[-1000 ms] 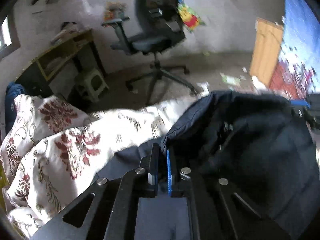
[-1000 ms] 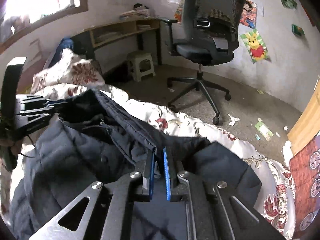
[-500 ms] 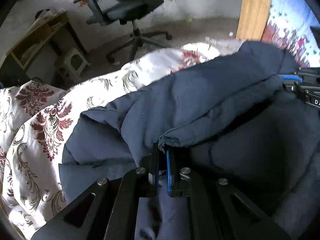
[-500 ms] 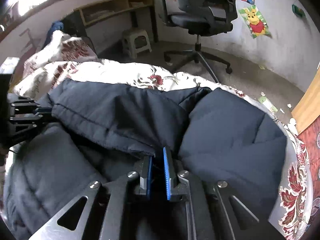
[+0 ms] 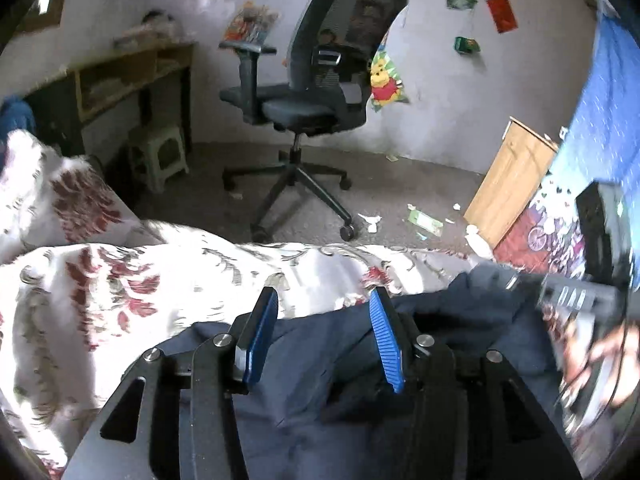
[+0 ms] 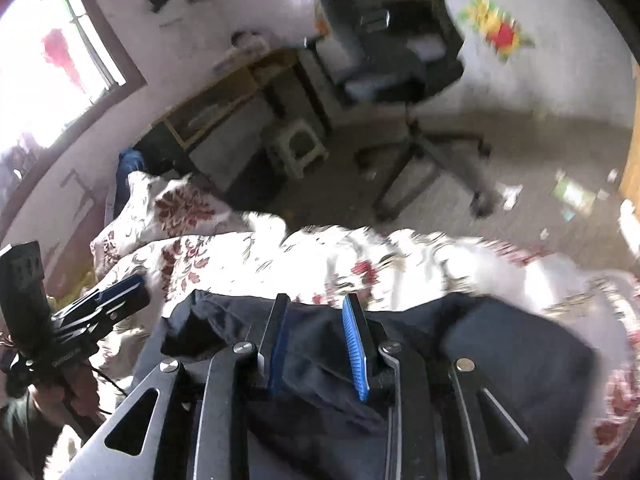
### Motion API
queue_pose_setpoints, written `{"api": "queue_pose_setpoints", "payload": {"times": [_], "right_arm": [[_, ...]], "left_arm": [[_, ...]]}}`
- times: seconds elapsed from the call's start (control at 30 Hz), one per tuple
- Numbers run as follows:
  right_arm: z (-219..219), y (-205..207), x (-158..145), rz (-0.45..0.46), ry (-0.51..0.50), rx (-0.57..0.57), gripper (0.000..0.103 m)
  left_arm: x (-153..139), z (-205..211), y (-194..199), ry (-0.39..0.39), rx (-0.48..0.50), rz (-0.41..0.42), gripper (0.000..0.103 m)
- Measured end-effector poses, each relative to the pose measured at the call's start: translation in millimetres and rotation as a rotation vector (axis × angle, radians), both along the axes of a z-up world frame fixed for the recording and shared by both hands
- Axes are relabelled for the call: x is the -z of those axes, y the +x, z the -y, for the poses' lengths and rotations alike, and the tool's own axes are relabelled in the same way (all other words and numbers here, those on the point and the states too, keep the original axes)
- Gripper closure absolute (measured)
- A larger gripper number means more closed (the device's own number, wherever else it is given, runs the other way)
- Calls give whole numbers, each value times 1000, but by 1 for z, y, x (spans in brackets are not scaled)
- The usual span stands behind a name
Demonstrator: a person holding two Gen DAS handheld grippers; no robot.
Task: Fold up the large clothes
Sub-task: 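Carry the hem over toward the collar with both grippers, folding the jacket in half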
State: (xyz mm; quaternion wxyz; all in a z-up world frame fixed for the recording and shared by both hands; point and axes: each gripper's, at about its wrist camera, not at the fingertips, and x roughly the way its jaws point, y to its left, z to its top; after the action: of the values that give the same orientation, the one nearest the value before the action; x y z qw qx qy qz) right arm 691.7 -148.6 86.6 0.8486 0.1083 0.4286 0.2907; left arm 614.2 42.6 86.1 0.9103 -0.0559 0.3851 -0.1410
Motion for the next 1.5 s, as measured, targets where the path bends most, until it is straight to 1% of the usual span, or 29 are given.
{"api": "queue_pose_setpoints", "payload": {"times": [0.07, 0.1, 0.13, 0.17, 0.2, 0.23, 0.3, 0.33, 0.37, 0.4, 0.47, 0.53, 0.6, 0.7, 0.8, 0.87, 0.9, 0.97, 1.03, 1.13, 1.17, 1.2, 1.3, 1.4, 1.5], "right_arm": [[-14, -2, 9, -24, -34, -59, 78], [-19, -9, 15, -28, -65, -93, 80], [-21, -15, 21, -33, -93, -117, 85], [-22, -21, 28, -39, -121, -138, 87], [-21, -27, 34, -47, -149, -162, 87], [-19, -33, 40, -52, -178, -180, 87], [-12, -42, 49, -52, -238, -206, 88], [-8, -45, 54, -53, -271, -214, 90], [-5, -46, 58, -61, -295, -215, 92], [0, -45, 63, -71, -313, -214, 93], [6, -44, 68, -93, -297, -218, 95], [5, -39, 76, -132, -301, -216, 96], [-2, -34, 84, -157, -332, -231, 96], [-10, -23, 93, -174, -353, -217, 97], [-15, -14, 102, -160, -351, -205, 98], [-11, -10, 107, -167, -305, -182, 98], [-8, -12, 106, -164, -284, -176, 98], [-1, -19, 101, -145, -258, -181, 98], [13, -28, 92, -150, -218, -161, 98], [27, -37, 84, -138, -232, -145, 99], [28, -38, 84, -135, -239, -145, 99], [29, -36, 88, -145, -239, -143, 99], [26, -25, 102, -189, -220, -112, 103], [25, -21, 110, -196, -199, -81, 103], [23, -28, 110, -158, -222, -65, 103]], "left_arm": [[2, 5, 12, -20, 36, -44, 61], [7, 13, 16, -34, 85, -72, 61], [10, 15, 19, -37, 122, -87, 61], [14, 22, 19, -22, 175, -106, 61], [20, 29, 17, 5, 225, -124, 62], [26, 35, 13, 31, 265, -141, 66], [43, 45, 6, 107, 327, -189, 71], [52, 49, 4, 158, 352, -214, 71], [60, 49, -1, 181, 369, -228, 71], [64, 49, -4, 194, 383, -240, 71], [73, 50, -9, 238, 398, -261, 71], [82, 53, -11, 295, 403, -293, 71], [92, 55, -12, 340, 400, -305, 71], [105, 61, -4, 376, 364, -322, 70], [119, 60, 4, 374, 349, -319, 69], [119, 53, 4, 346, 338, -316, 69], [117, 49, 1, 323, 334, -302, 69], [110, 46, -6, 313, 343, -283, 69], [97, 35, -16, 305, 348, -273, 69], [87, 19, -22, 279, 314, -288, 69], [89, 15, -20, 283, 296, -304, 69], [94, 10, -18, 292, 268, -330, 72], [103, 10, -13, 274, 225, -364, 73], [109, 16, -6, 304, 193, -365, 73], [115, 22, -6, 325, 155, -356, 73]]}}
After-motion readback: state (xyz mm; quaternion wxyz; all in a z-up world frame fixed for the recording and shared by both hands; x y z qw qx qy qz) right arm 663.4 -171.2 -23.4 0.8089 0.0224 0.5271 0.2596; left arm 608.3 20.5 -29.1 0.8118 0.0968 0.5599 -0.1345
